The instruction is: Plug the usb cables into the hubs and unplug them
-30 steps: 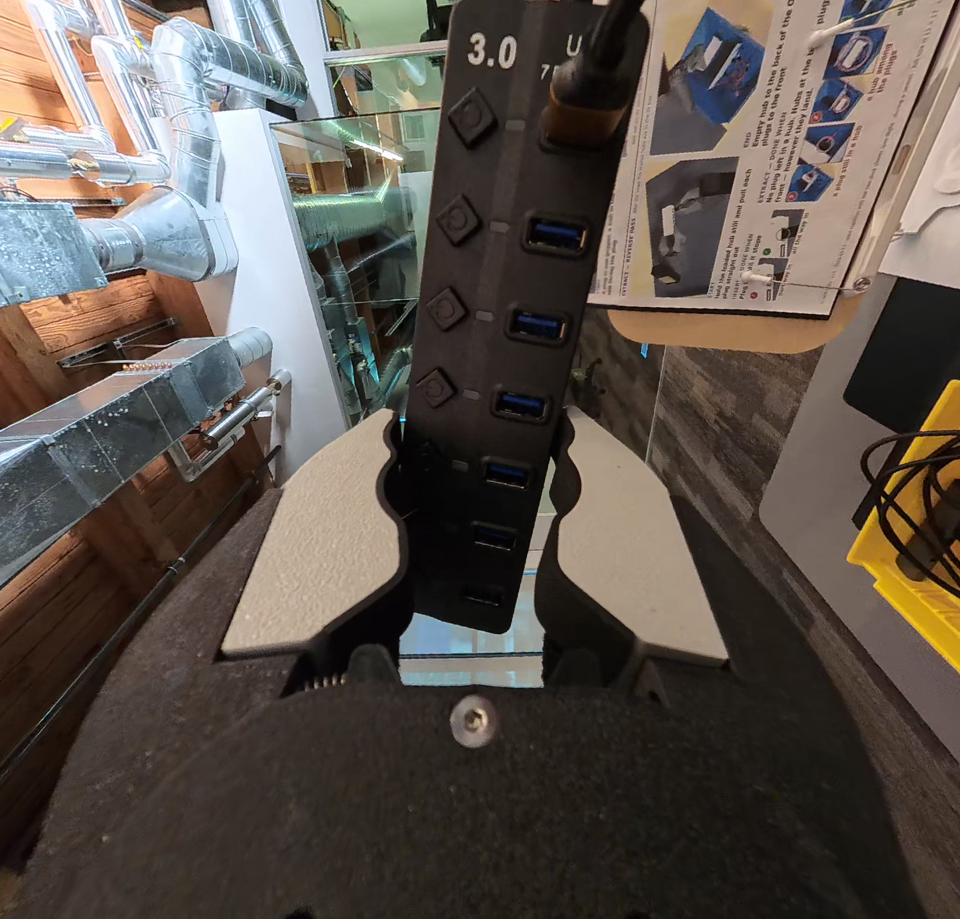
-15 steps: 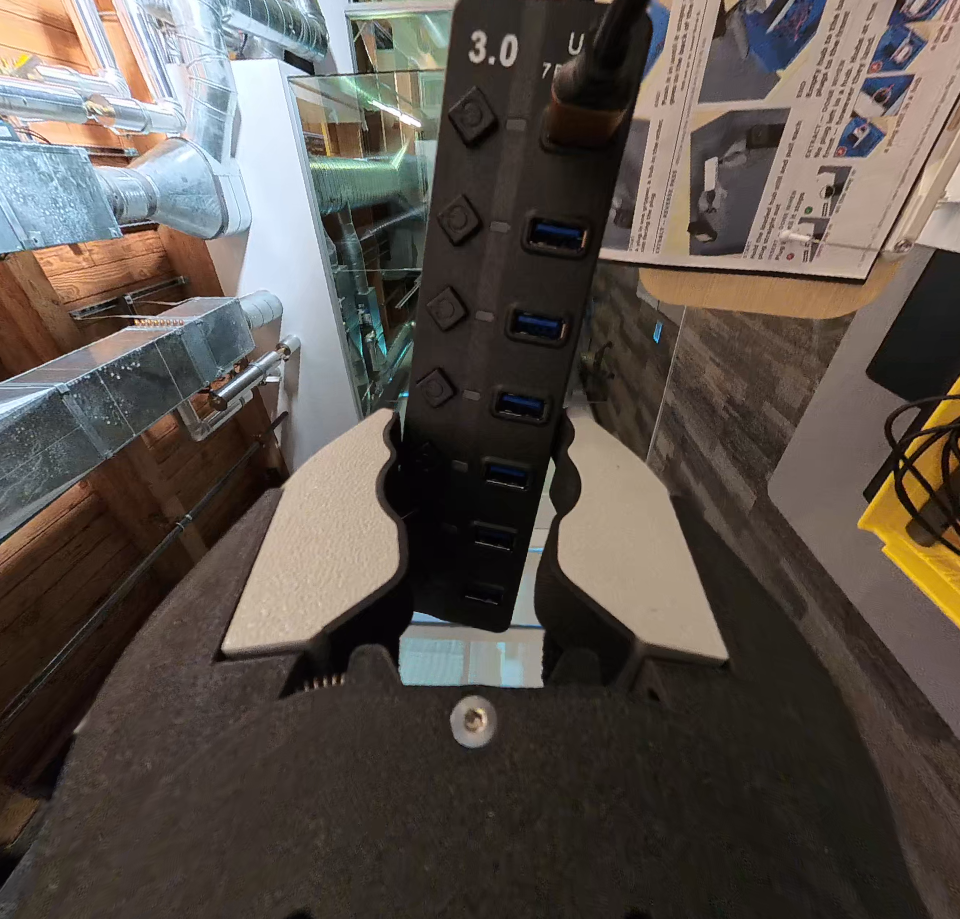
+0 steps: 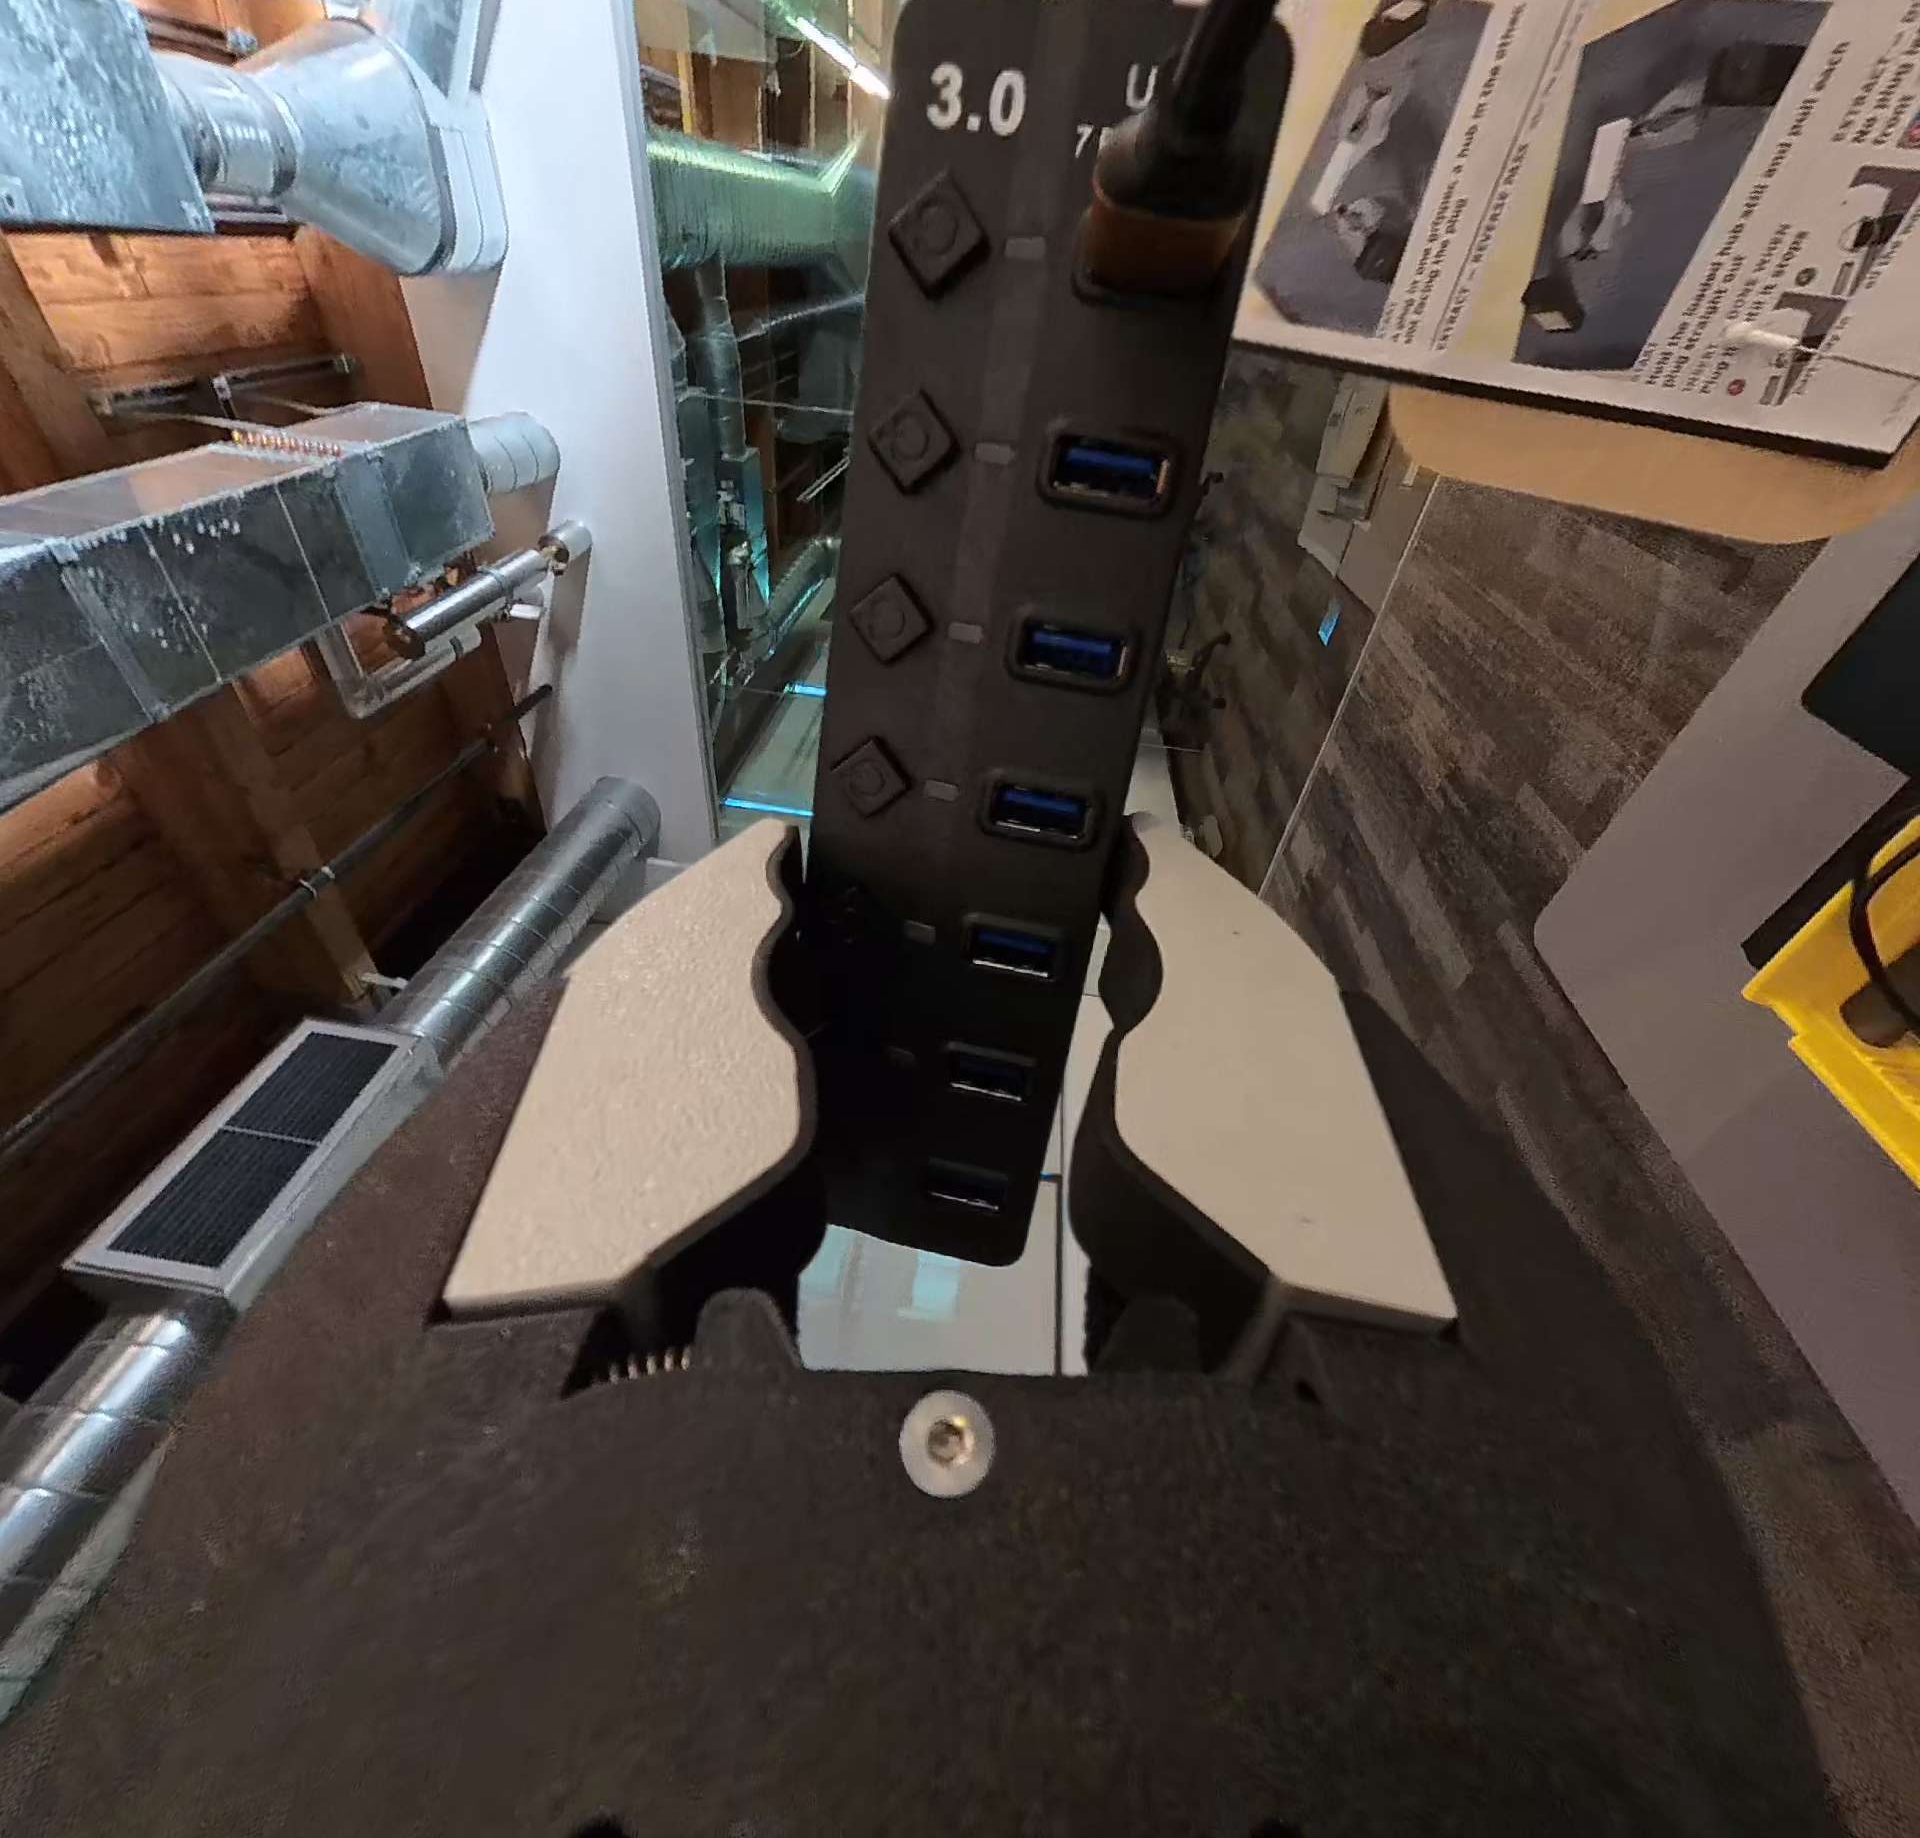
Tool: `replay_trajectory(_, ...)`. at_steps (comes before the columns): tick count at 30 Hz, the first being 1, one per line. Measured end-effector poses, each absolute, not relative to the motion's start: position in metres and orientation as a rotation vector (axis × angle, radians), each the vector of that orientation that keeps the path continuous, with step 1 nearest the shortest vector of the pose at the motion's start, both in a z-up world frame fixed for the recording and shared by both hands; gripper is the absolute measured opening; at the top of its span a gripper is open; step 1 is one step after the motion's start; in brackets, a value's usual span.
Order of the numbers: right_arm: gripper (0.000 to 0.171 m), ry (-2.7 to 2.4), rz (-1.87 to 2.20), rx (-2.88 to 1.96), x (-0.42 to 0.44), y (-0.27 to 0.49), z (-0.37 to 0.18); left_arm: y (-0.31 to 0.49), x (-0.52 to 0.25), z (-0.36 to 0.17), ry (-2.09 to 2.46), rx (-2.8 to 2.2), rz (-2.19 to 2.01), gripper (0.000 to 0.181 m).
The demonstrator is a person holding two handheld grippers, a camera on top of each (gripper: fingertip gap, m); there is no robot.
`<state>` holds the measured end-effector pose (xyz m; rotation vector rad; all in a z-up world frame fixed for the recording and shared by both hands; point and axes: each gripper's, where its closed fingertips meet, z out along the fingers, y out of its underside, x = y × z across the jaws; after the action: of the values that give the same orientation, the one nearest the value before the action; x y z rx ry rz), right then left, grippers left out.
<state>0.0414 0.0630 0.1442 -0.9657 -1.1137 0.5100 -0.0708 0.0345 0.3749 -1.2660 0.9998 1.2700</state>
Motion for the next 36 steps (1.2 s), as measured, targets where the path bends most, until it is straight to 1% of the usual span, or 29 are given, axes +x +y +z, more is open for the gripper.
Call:
replay_trajectory(9, 0.005, -1.255, 0.137, -0.870, 0.050, 0.060, 0.254, 0.017, -0.119, 0.399, 0.862, -1.311, 1.255, 0.055)
replay_trajectory(16, 0.005, -1.220, -0.097, -0.836, 0.075, 0.056, 0.341, 0.002, -0.131, 0.414, 0.811, -1.307, 1.206, 0.055)
replay_trajectory(21, 0.005, -1.210, -0.189, -0.886, 0.099, 0.055, 0.375, -0.004, -0.131, 0.411, 0.818, -1.305, 1.183, 0.054)
replay_trajectory(24, 0.005, -1.228, -0.159, -0.967, 0.112, 0.060, 0.362, -0.006, -0.130, 0.402, 0.835, -1.301, 1.183, 0.055)
replay_trajectory(27, 0.005, -1.282, -0.088, -1.071, 0.122, 0.070, 0.321, -0.005, -0.127, 0.388, 0.857, -1.303, 1.176, 0.054)
replay_trajectory(31, 0.005, -1.328, 0.111, -1.275, 0.132, 0.082, 0.237, 0.005, -0.113, 0.342, 0.921, -1.334, 1.118, 0.054)
replay_trajectory(33, 0.005, -1.311, 0.276, -1.507, 0.137, 0.087, 0.182, 0.012, -0.102, 0.307, 0.974, -1.343, 1.086, 0.054)
replay_trajectory(36, 0.006, -1.244, 0.639, -1.792, 0.137, 0.079, 0.106, 0.023, -0.087, 0.255, 1.027, -1.339, 1.048, 0.054)
